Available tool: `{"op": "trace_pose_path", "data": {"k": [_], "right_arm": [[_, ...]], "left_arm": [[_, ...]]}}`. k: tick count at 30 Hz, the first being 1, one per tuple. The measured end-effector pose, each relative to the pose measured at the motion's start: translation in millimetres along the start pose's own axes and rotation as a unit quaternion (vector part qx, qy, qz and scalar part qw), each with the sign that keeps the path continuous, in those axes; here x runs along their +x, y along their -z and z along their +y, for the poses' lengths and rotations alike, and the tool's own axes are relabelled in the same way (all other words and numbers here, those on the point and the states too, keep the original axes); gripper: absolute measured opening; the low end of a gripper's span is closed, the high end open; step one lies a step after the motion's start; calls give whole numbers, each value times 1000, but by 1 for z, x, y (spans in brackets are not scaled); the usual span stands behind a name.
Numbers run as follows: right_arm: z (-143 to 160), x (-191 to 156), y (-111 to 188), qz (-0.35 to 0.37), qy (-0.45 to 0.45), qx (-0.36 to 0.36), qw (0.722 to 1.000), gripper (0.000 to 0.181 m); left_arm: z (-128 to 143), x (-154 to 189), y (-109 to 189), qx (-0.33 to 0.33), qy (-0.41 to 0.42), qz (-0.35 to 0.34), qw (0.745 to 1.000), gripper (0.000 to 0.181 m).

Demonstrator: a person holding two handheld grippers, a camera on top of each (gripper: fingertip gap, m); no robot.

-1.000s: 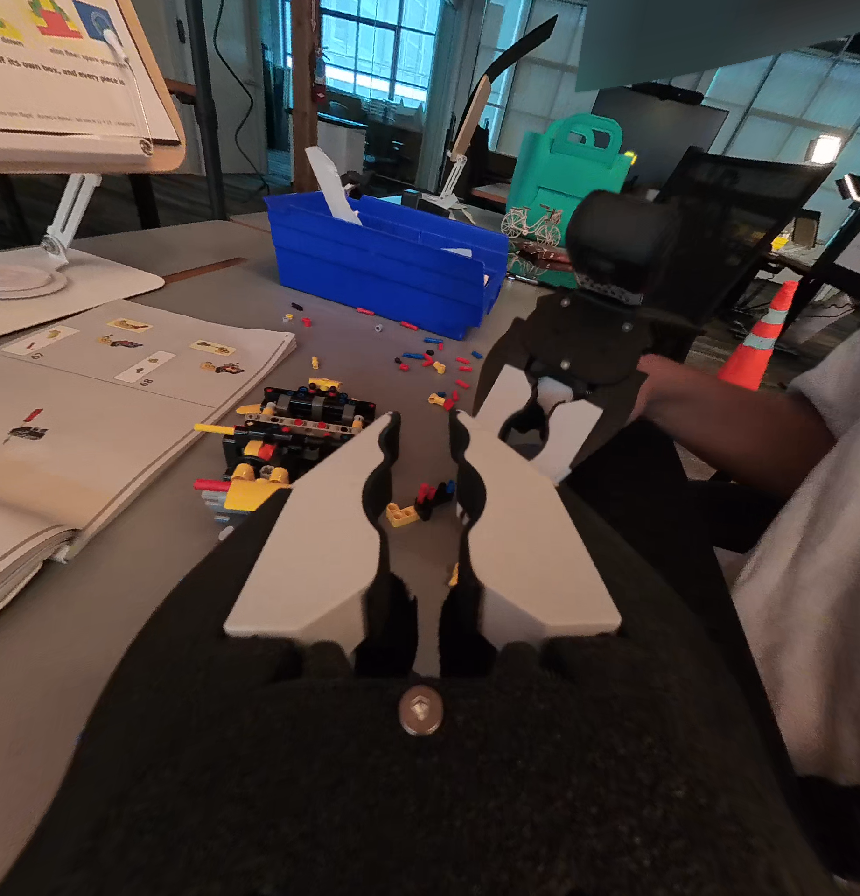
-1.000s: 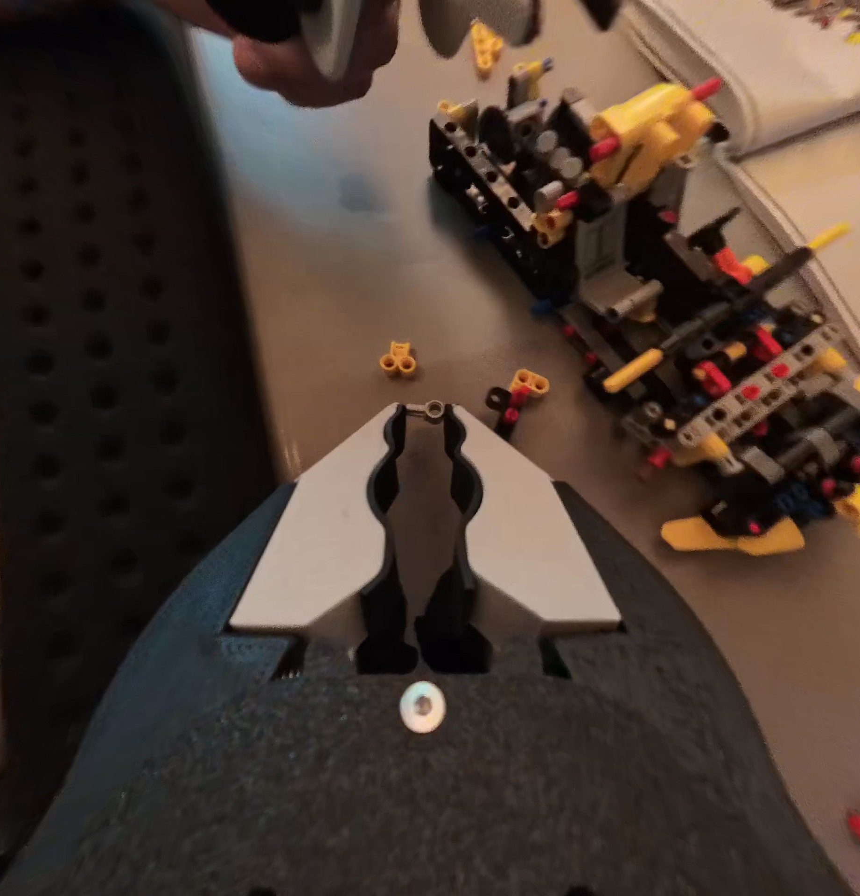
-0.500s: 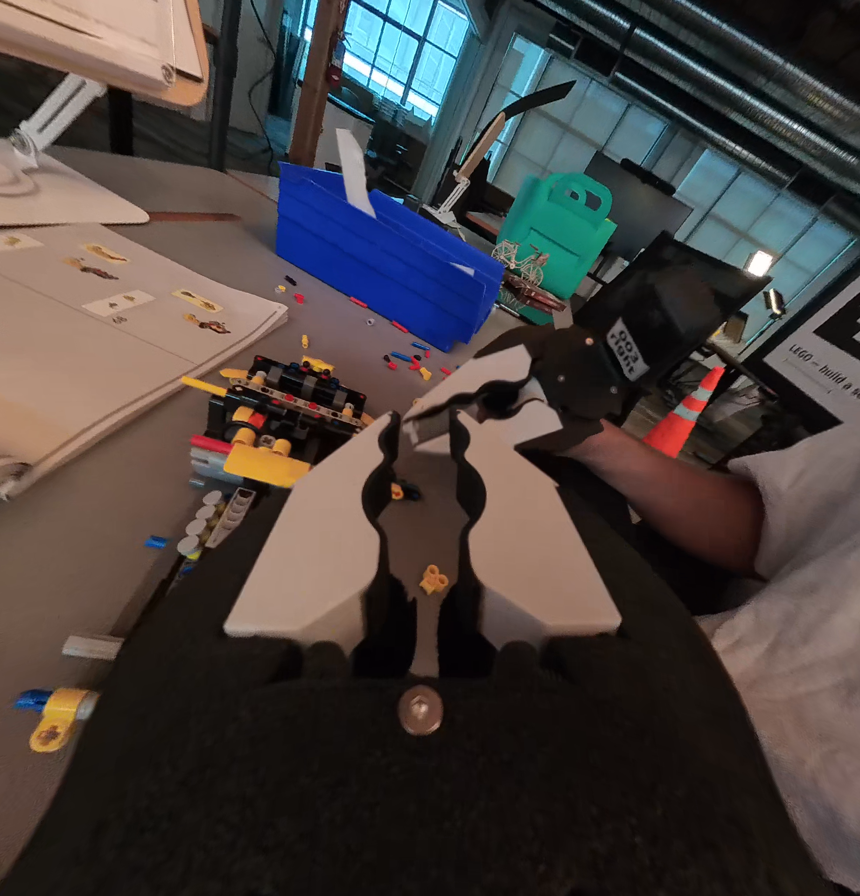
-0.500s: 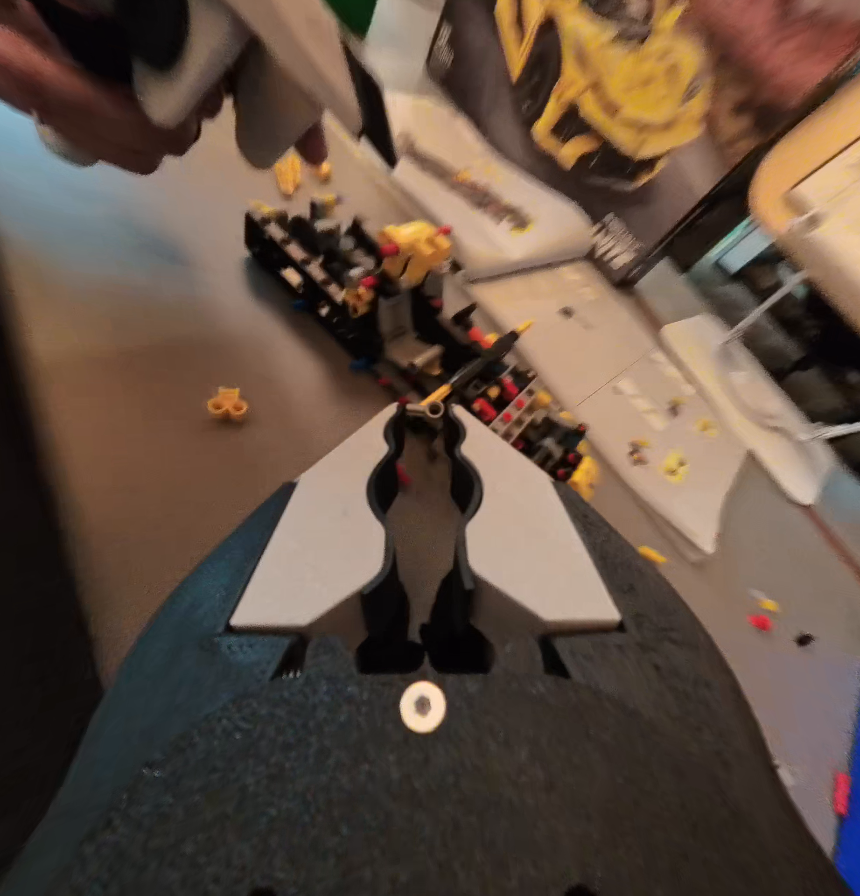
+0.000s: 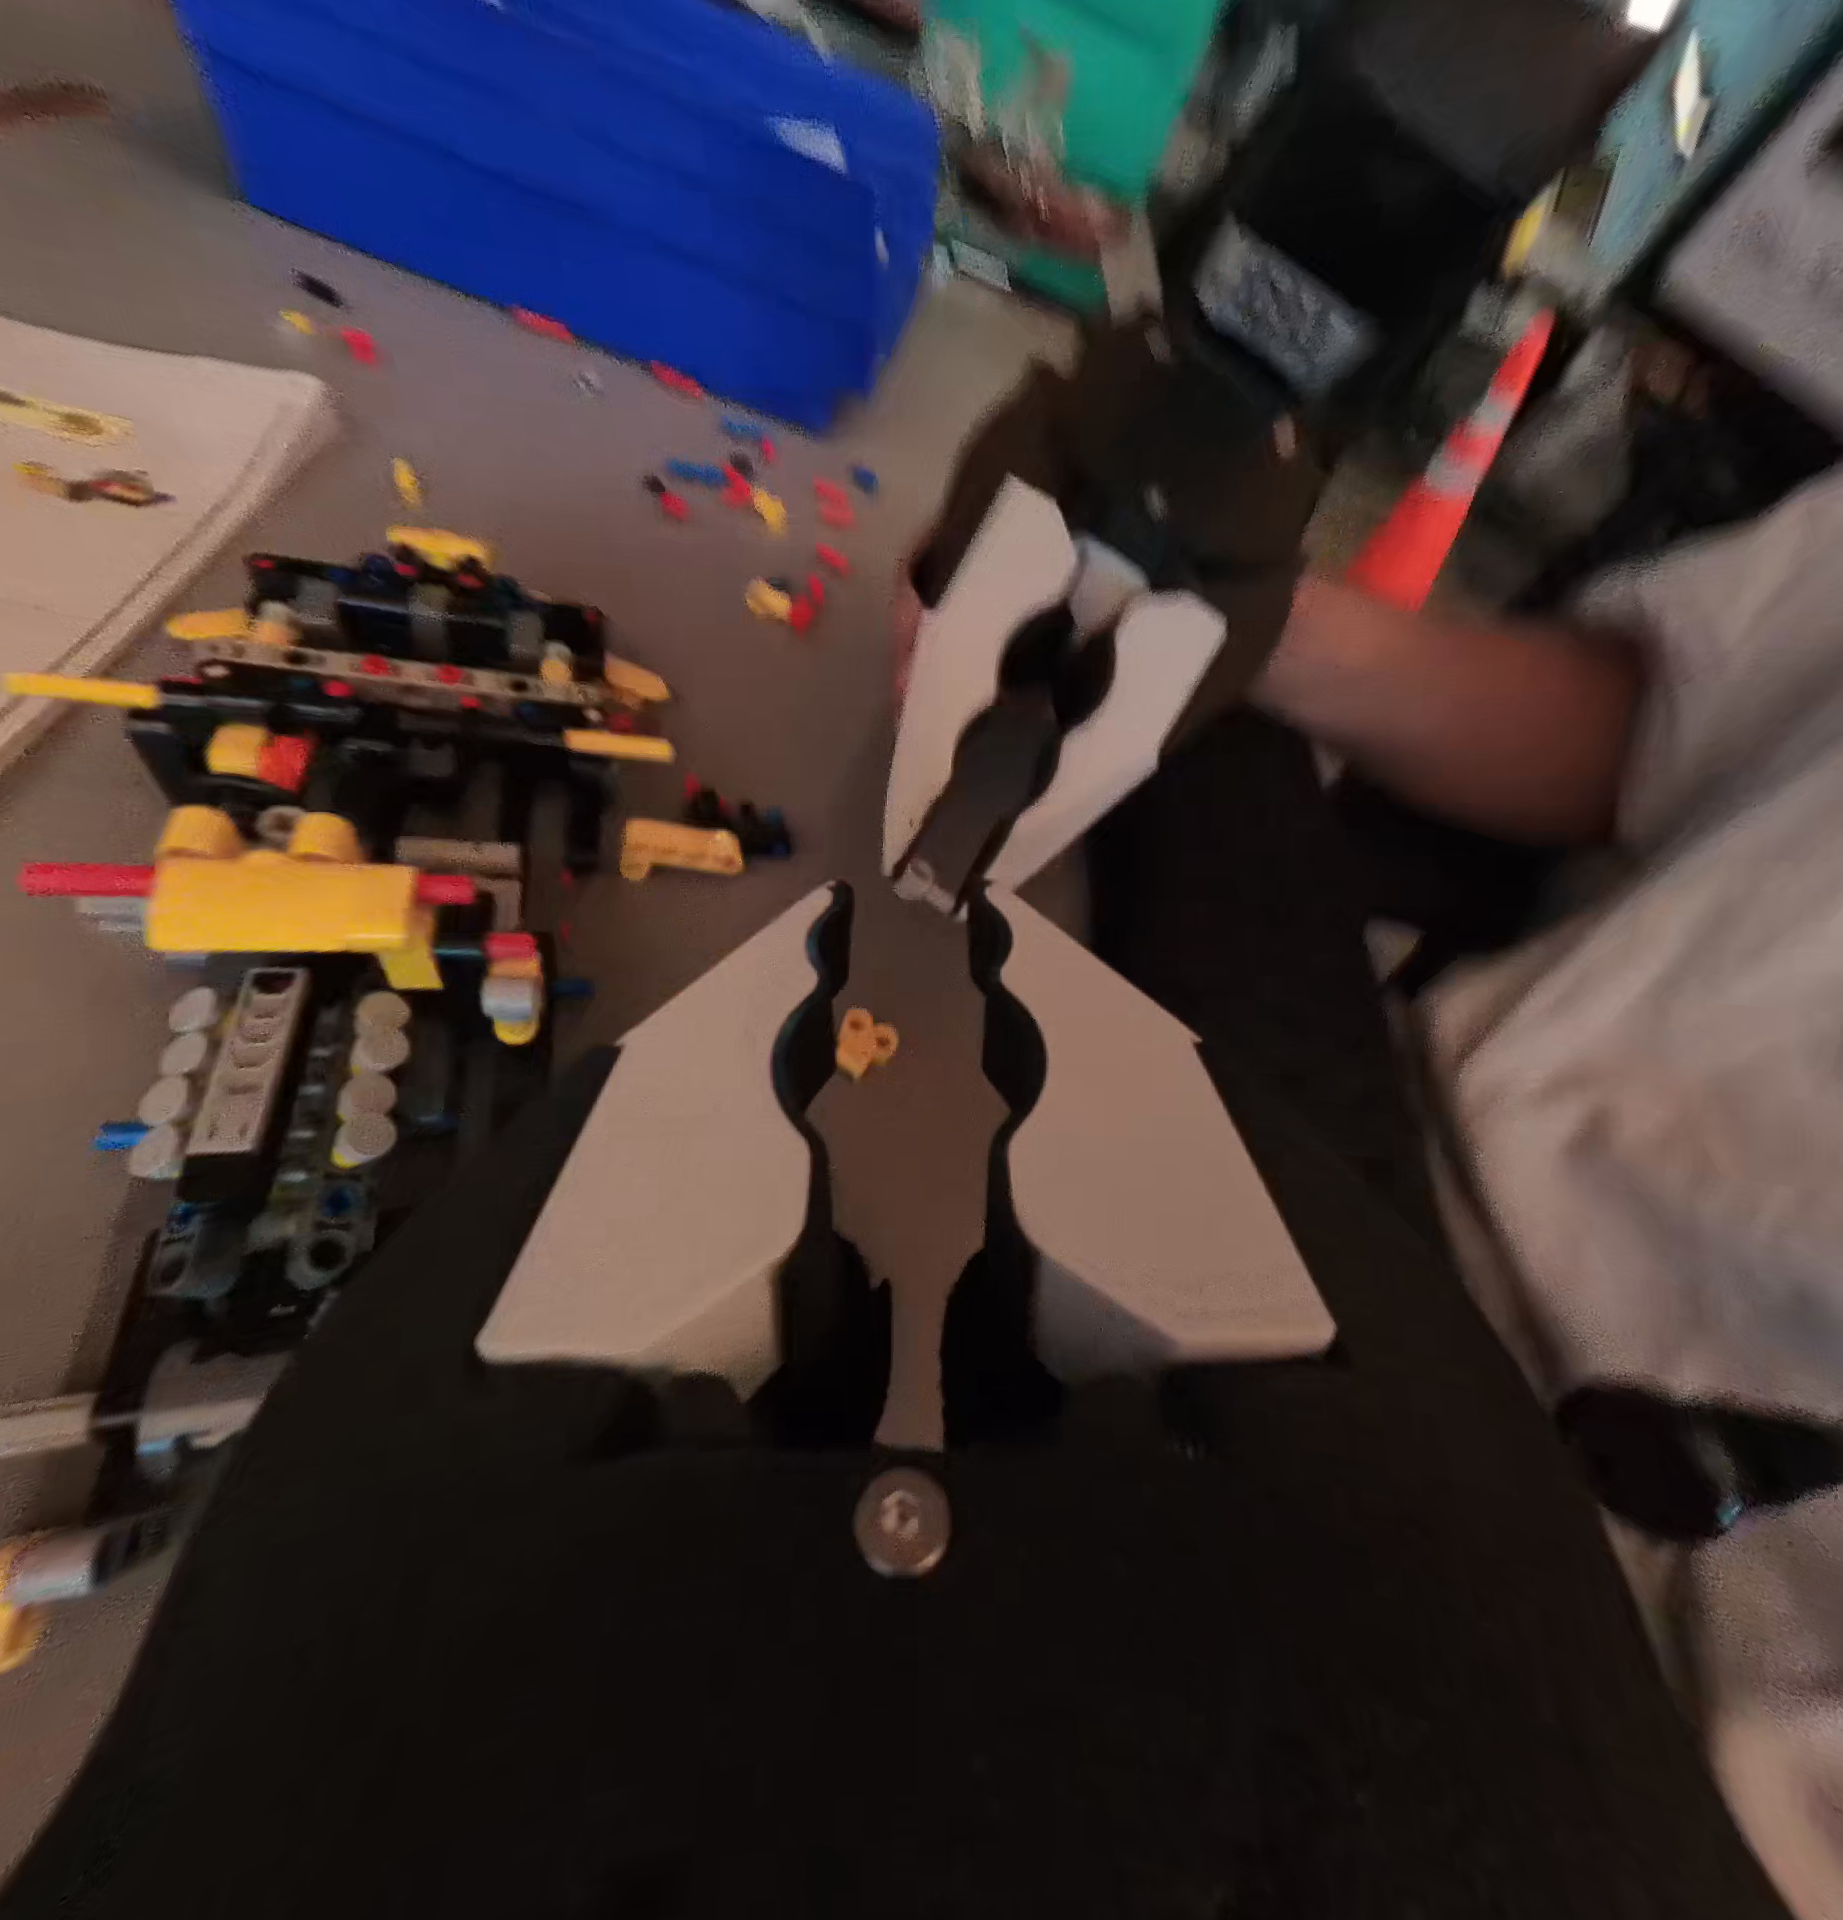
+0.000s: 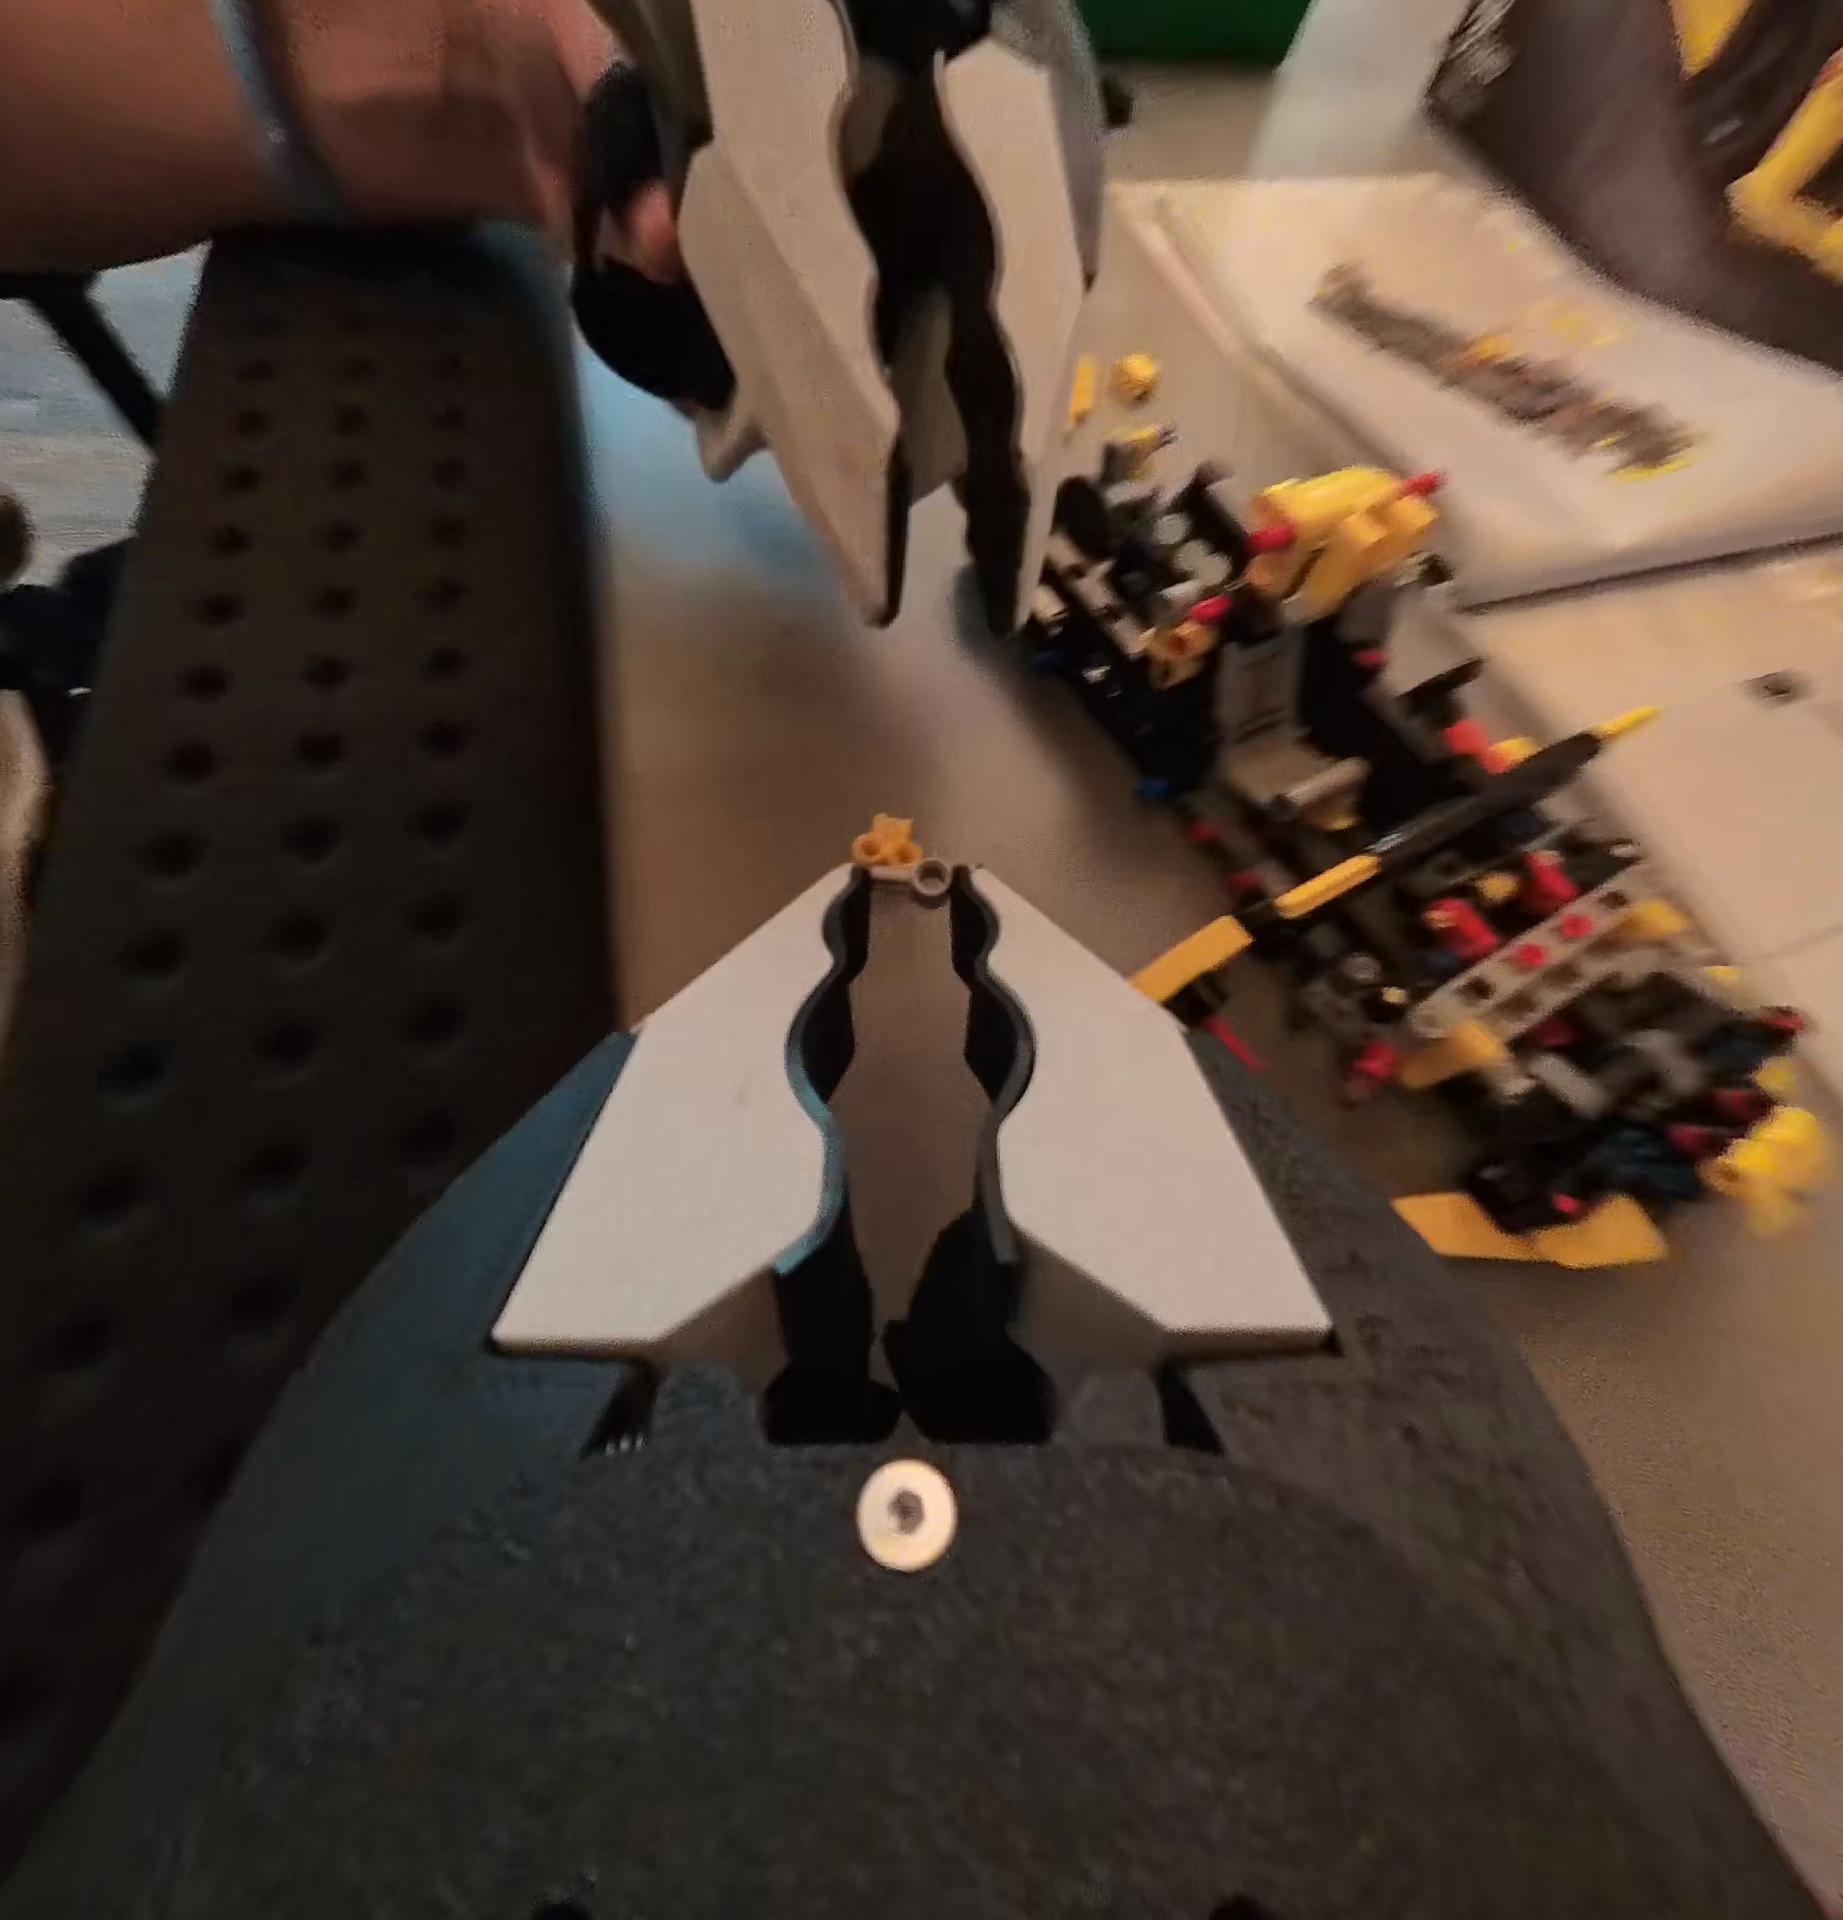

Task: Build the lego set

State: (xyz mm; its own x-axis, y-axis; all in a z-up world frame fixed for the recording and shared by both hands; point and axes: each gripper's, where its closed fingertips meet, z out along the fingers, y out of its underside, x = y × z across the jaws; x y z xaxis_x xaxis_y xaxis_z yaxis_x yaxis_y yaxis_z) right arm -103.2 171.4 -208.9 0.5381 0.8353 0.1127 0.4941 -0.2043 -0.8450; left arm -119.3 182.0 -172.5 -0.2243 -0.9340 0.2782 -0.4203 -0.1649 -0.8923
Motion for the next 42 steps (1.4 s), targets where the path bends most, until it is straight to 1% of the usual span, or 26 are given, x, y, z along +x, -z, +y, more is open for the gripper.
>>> {"op": "trace_pose_path", "data": {"k": [1, 2, 4, 6, 9, 13, 15, 18, 20, 21, 23, 25, 26, 27, 29, 31, 32, 33, 35, 36, 37, 38, 39, 40, 41, 42], "right_arm": [[6, -3, -2, -11, -5, -15, 1000, 15], [11, -2, -4, -6, 0, -32, 999, 15], [17, -5, -8, -6, 15, -47, 999, 15], [25, -5, -12, -4, 20, -71, 997, 15], [29, -4, -14, 0, 20, -81, 997, 15], [29, -4, -14, -11, 4, -81, 997, 16], [24, -5, -12, -20, -5, -67, 998, 20], [9, -2, -14, -11, -31, -32, 999, 31], [3, -4, -22, -11, -51, -42, 998, 35], [2, -7, -27, -11, -53, -51, 997, 35], [7, -9, -34, -1, -42, -82, 996, 35], [13, -13, -37, 0, -32, -98, 995, 35], [13, -11, -37, 6, -32, -98, 995, 34], [13, -9, -36, 10, -34, -98, 995, 32], [13, -8, -37, 9, -40, -97, 994, 29], [13, -10, -40, 0, -44, -101, 994, 24], [14, -10, -40, 3, -46, -103, 994, 15], [14, -10, -40, 3, -48, -102, 994, 15], [14, -7, -38, 9, -46, -103, 994, 15], [10, 0, -35, 28, -33, -94, 995, 15], [-2, 7, -29, 51, -17, -61, 997, 15], [-21, 12, -21, 67, 2, -6, 998, 15], [-44, 12, -11, 75, 29, 64, 995, 15], [-67, 12, 2, 88, 60, 138, 985, 15], [-84, 10, 14, 102, 87, 193, 972, 14], [-93, 11, 21, 118, 99, 219, 964, 14]], "left_arm": [[8, 0, -1, -20, -35, -15, 999, 22], [16, 2, -3, -35, -59, -23, 997, 22], [31, 8, -10, -72, -61, -9, 995, 22], [40, 7, -16, -97, -55, -11, 994, 23], [43, 3, -18, -105, -67, -31, 992, 24], [43, 1, -18, -104, -68, -36, 992, 24], [39, 0, -16, -94, -66, -38, 993, 24], [25, -4, -10, -55, -47, -42, 996, 24], [11, -16, -1, -17, -31, -64, 997, 24], [2, -26, 7, 9, -25, -89, 996, 23], [-23, -49, 31, 86, -18, -153, 984, 23], [-45, -62, 57, 168, 1, -182, 969, 23], [-51, -66, 67, 197, 16, -187, 962, 23], [-54, -69, 74, 215, 31, -187, 958, 23], [-55, -72, 77, 226, 50, -182, 956, 22], [-55, -67, 72, 223, 53, -162, 960, 22], [-53, -63, 68, 217, 55, -151, 963, 23], [-52, -58, 64, 211, 57, -136, 966, 23], [-49, -44, 53, 197, 79, -77, 974, 23], [-47, -35, 48, 190, 101, -35, 976, 23], [-46, -26, 44, 184, 127, 9, 975, 23], [-46, -16, 42, 182, 152, 54, 970, 24], [-47, -9, 41, 183, 175, 92, 963, 24], [-49, -4, 40, 189, 196, 119, 955, 25], [-52, -1, 41, 198, 213, 138, 947, 26], [-55, 3, 42, 207, 227, 159, 938, 27]]}}
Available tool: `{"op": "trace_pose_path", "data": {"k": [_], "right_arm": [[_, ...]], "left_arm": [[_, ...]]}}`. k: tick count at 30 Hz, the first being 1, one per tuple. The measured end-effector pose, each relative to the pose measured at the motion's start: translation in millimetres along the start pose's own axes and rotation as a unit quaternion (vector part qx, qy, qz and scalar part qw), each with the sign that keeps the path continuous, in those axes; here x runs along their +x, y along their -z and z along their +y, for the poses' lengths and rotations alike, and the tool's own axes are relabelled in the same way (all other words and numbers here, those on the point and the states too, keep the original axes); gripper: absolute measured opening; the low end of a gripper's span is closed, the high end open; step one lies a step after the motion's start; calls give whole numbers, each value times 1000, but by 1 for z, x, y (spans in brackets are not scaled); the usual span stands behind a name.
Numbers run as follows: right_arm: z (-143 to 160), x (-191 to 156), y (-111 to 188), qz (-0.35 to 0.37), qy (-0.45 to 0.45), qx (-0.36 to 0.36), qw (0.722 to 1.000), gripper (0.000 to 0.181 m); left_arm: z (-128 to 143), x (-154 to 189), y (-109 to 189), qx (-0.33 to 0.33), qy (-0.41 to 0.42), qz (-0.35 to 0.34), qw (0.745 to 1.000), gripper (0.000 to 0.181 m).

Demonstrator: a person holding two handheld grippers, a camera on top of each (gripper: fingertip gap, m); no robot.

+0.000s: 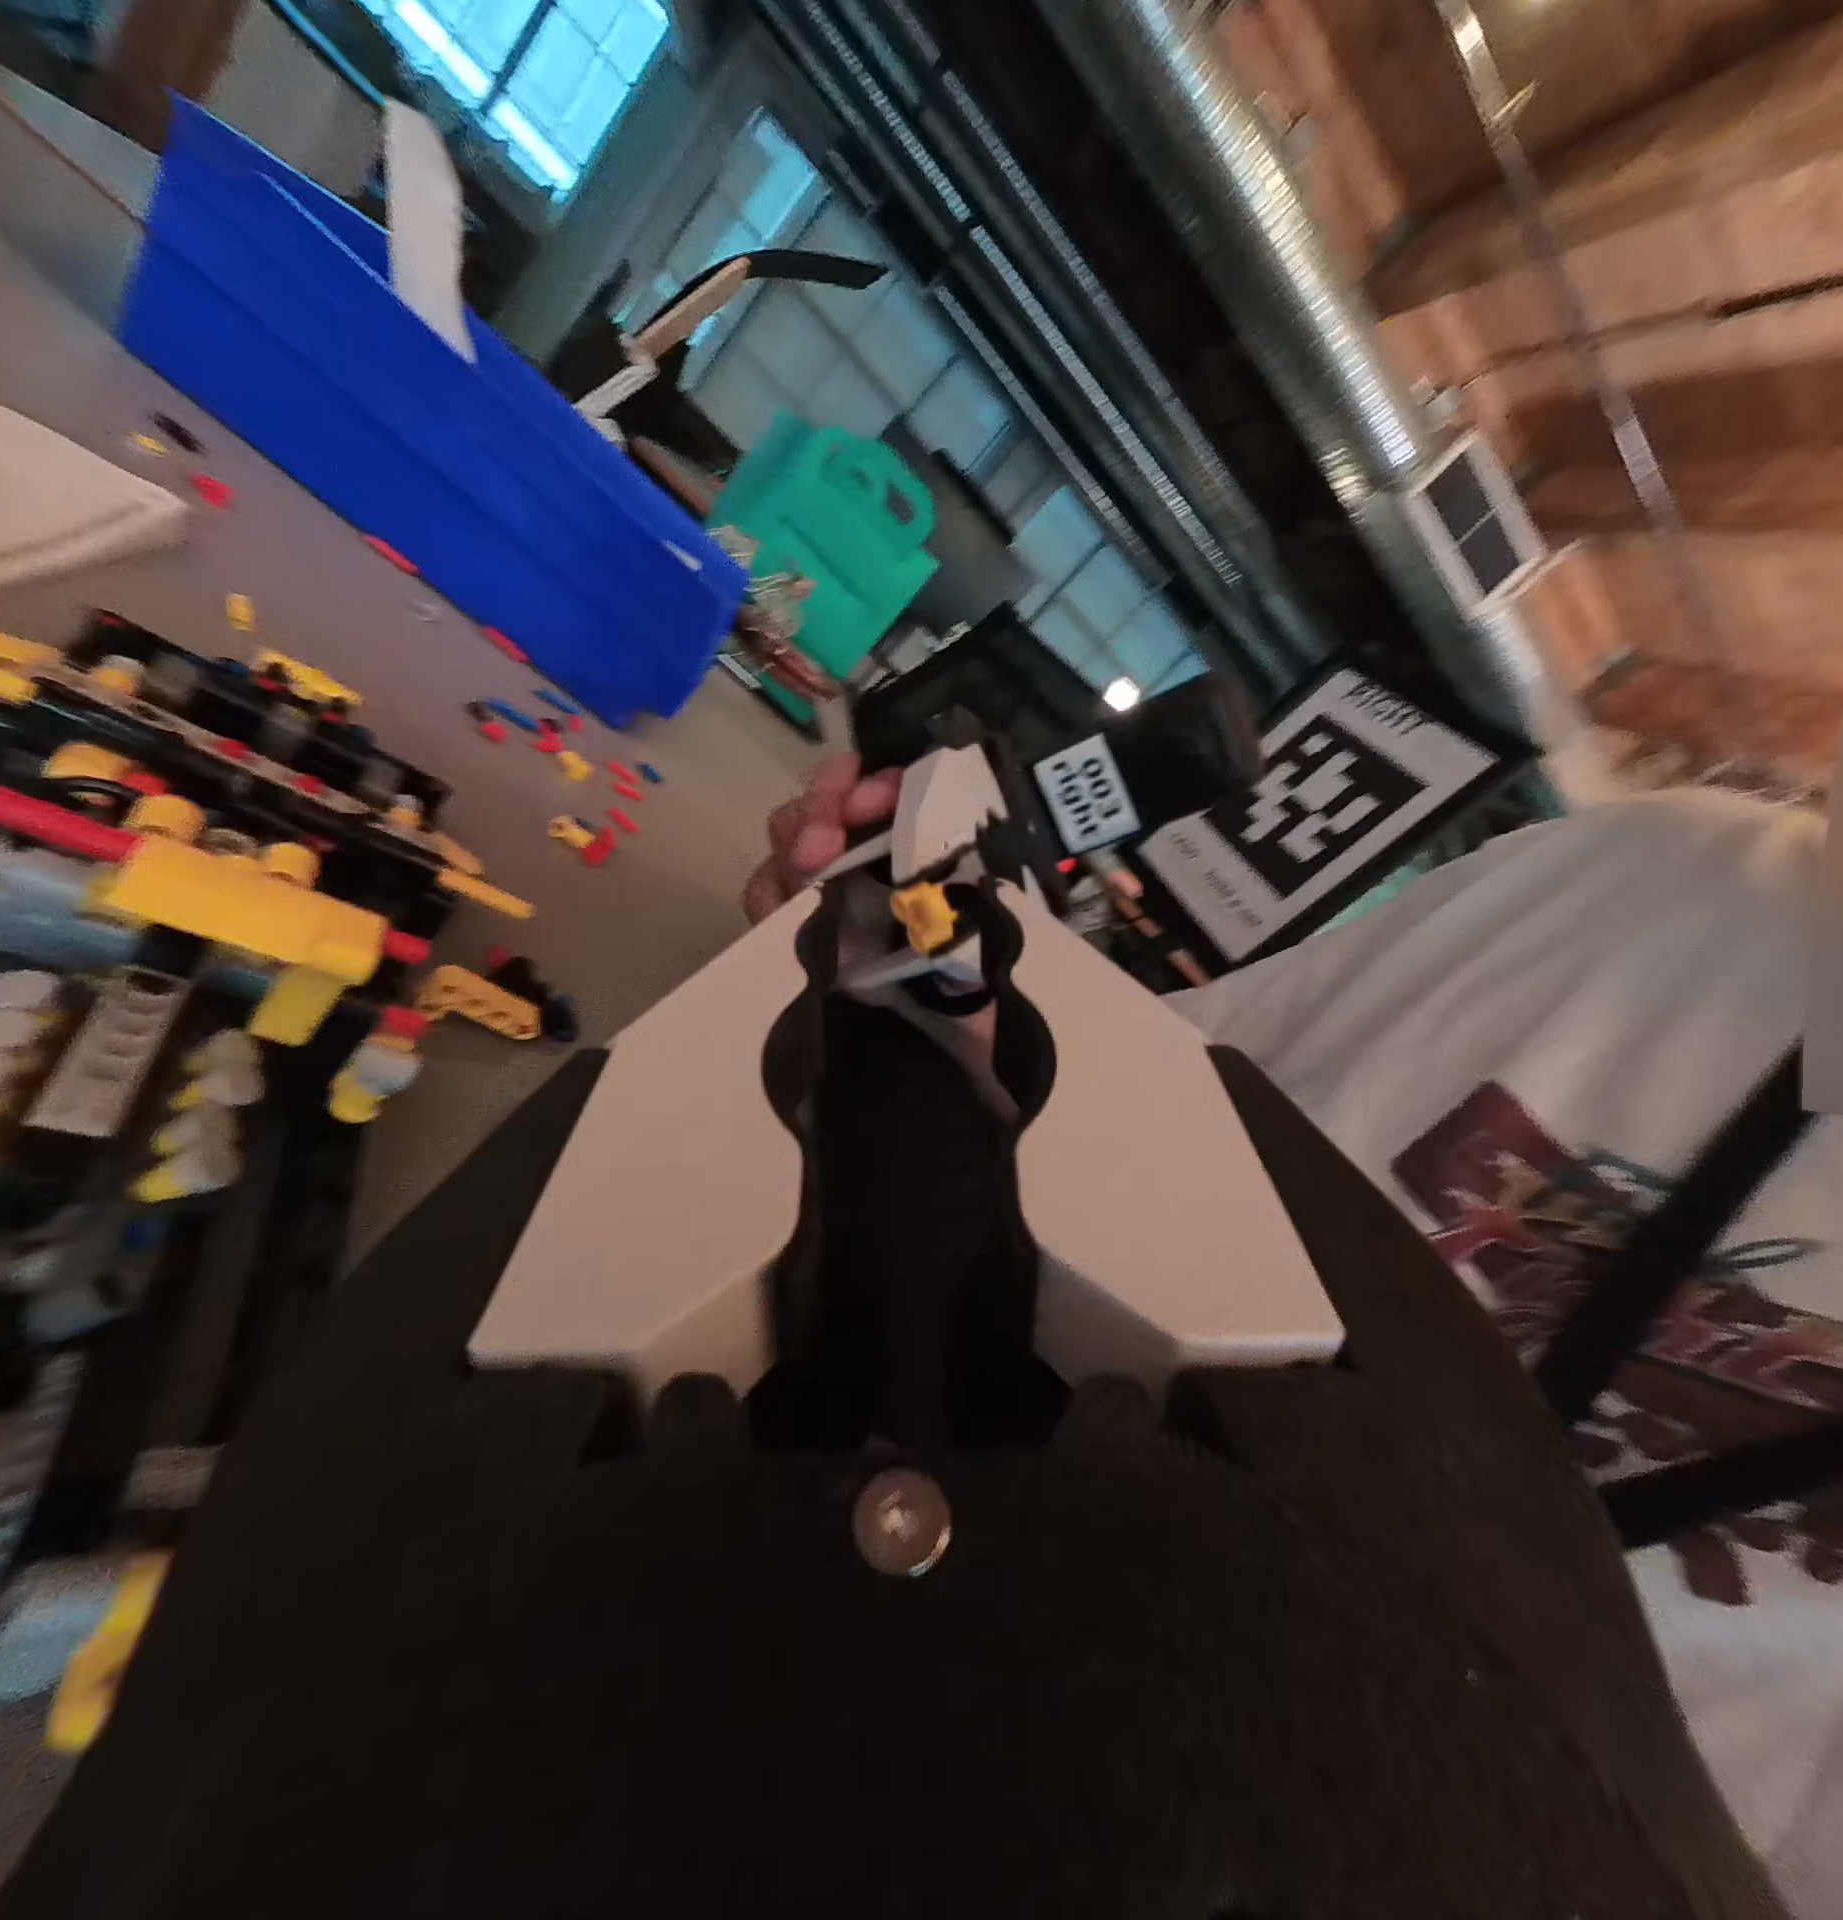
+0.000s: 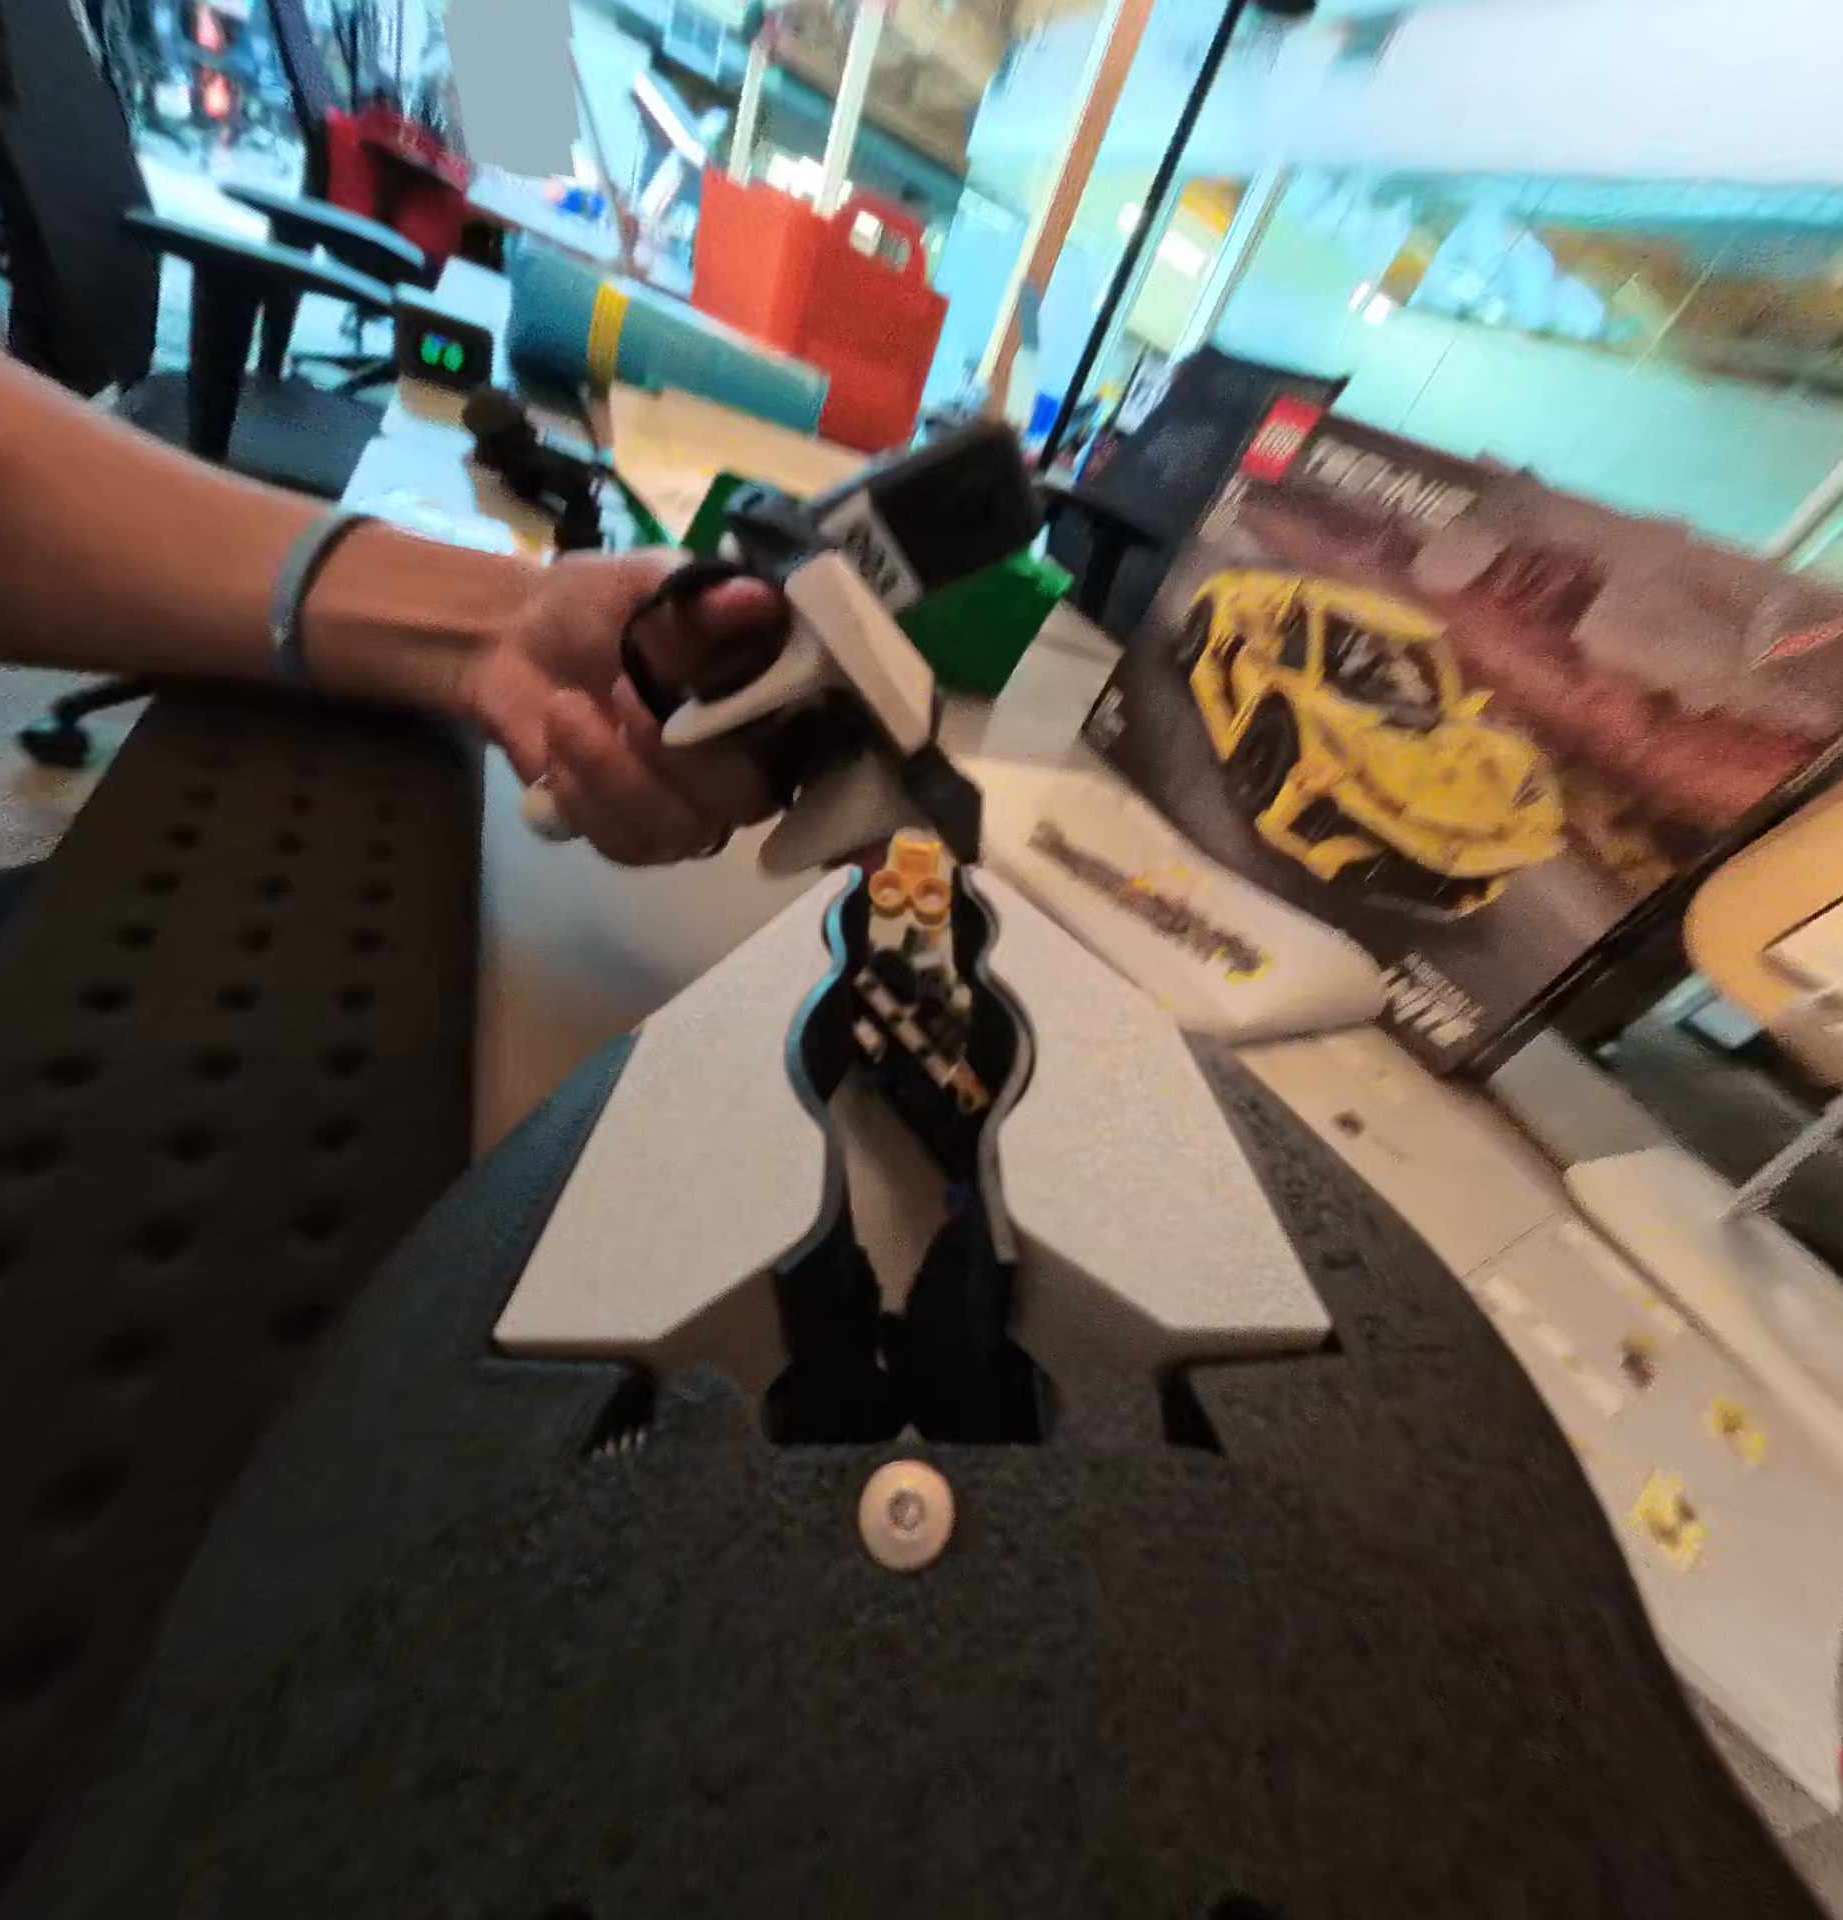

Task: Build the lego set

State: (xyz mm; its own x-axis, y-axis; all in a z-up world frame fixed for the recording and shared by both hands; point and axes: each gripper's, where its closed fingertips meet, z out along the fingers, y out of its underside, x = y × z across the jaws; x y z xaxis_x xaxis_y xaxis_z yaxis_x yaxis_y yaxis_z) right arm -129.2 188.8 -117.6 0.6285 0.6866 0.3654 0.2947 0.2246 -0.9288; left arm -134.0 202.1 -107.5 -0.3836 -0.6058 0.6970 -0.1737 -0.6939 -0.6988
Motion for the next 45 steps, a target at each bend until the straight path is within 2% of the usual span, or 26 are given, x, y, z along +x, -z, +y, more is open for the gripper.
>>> {"op": "trace_pose_path", "data": {"k": [3, 8, 10, 12, 24, 27, 31, 33, 37, 41, 45], "right_arm": [[-19, -1, -1, 14, 24, 47, 999, 14], [-26, -11, -8, 6, 61, 60, 996, 14], [-29, -12, -7, 9, 71, 69, 995, 14], [-27, -14, -7, 4, 74, 66, 995, 15], [-32, -14, -5, 17, 101, 77, 992, 15], [-32, -10, -4, 36, 119, 73, 990, 15], [-30, -16, -5, 22, 120, 69, 990, 14], [-32, -17, -5, 16, 111, 76, 991, 14], [-32, -20, -3, -1, 92, 84, 992, 15], [-22, -13, -4, 1, 50, 72, 996, 14], [-15, -8, -3, -6, -5, 55, 998, 16]], "left_arm": [[-2, 12, -2, 17, 59, 57, 996, 26], [4, 35, -4, 0, 129, 151, 980, 26], [4, 37, -3, 0, 156, 168, 973, 25], [10, 31, -5, -13, 171, 157, 973, 12], [10, 35, -6, -17, 176, 168, 970, 15], [14, 33, -7, -26, 172, 160, 972, 21], [18, 38, -10, -39, 170, 169, 970, 23], [20, 40, -9, -43, 166, 174, 970, 16], [22, 42, -10, -48, 134, 169, 975, 15], [21, 29, -14, -42, 47, 99, 993, 15], [20, 18, -16, -42, -12, 40, 998, 14]]}}
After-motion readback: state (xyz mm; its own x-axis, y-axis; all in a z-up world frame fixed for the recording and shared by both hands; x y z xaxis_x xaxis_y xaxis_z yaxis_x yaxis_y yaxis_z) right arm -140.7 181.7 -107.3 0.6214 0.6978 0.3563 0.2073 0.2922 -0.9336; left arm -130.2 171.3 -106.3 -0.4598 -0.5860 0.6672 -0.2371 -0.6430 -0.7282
